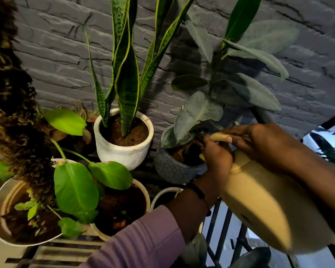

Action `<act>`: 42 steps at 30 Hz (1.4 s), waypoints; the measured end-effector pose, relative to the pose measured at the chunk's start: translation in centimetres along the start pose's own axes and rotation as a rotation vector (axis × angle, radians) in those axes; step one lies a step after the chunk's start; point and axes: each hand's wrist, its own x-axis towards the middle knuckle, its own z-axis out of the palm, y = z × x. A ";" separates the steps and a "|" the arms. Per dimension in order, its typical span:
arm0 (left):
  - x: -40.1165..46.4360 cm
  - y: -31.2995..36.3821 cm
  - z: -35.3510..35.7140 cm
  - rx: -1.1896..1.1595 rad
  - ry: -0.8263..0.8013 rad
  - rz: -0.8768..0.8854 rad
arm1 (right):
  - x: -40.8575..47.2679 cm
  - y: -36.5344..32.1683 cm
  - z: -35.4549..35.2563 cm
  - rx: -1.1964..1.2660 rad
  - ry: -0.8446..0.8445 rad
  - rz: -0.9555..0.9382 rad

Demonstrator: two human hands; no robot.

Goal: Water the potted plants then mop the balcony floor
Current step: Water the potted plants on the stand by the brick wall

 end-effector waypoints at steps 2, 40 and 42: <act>0.1 0.7 -0.2 0.000 -0.004 0.027 | 0.0 -0.2 -0.3 -0.001 0.023 -0.001; -1.5 3.4 -9.1 0.245 0.308 0.446 | -0.3 -4.1 3.7 0.476 0.144 -0.077; -1.2 3.6 -9.5 0.202 0.312 0.436 | 0.4 -4.5 3.6 0.428 0.146 -0.094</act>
